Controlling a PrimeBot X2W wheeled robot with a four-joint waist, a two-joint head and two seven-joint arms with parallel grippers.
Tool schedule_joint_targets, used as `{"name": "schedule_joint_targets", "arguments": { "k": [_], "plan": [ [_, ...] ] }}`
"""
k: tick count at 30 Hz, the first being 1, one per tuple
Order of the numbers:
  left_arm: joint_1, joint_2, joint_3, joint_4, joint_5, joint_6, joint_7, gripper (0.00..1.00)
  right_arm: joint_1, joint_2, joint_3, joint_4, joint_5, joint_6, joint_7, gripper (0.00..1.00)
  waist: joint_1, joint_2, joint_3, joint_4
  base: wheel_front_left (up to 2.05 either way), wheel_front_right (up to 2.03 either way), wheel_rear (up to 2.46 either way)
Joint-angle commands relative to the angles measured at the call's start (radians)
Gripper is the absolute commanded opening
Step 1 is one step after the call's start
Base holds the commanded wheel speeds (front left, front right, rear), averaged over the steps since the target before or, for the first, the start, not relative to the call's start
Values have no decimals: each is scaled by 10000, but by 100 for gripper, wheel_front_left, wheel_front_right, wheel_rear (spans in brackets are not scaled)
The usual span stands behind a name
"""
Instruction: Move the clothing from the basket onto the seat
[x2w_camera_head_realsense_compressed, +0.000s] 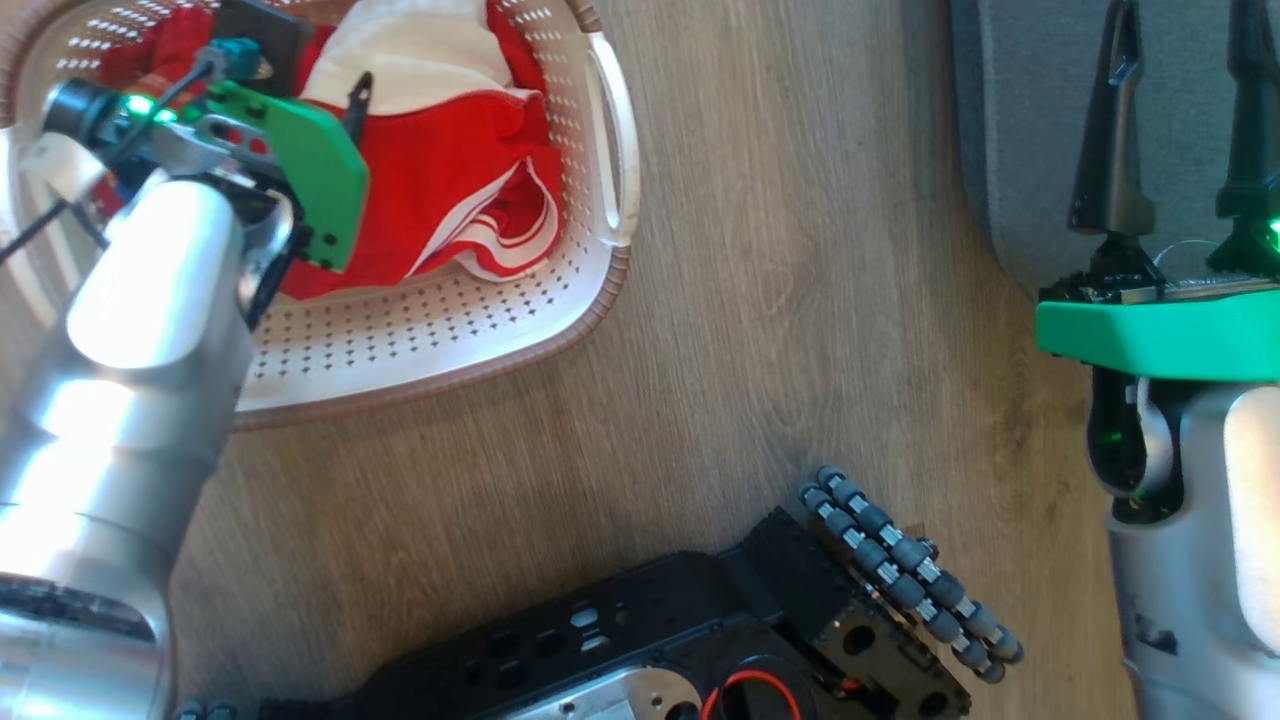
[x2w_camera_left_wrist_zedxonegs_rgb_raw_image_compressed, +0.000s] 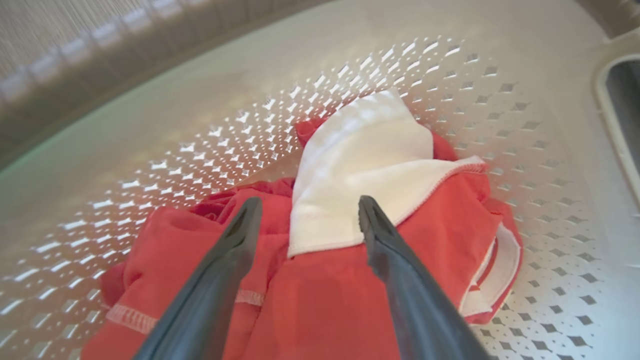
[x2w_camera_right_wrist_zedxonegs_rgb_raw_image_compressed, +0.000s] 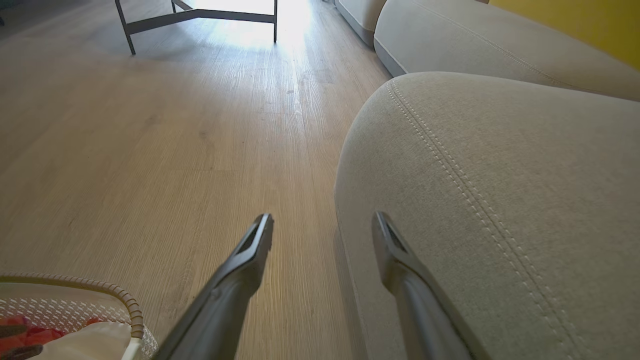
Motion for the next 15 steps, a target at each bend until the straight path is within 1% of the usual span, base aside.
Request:
{"name": "schedule_joint_targets", "arguments": {
  "k": [1, 8, 15],
  "plan": [
    [-89, 309, 144, -105, -26, -52, -27, 100, 424, 23, 157, -362, -67, 69, -48, 100, 0, 0, 73, -68, 0, 0, 0],
    [-382, 514, 9, 465, -164, -58, -28, 100, 650, 117, 134, -510, -79, 69, -48, 100, 0, 0, 207, -263, 0, 0, 0],
    [-626, 438, -307, 926, -297, -62, 22, 100, 869, 179, 130, -571, -99, 69, -48, 100, 0, 0, 257, -281, 0, 0, 0]
  ]
}}
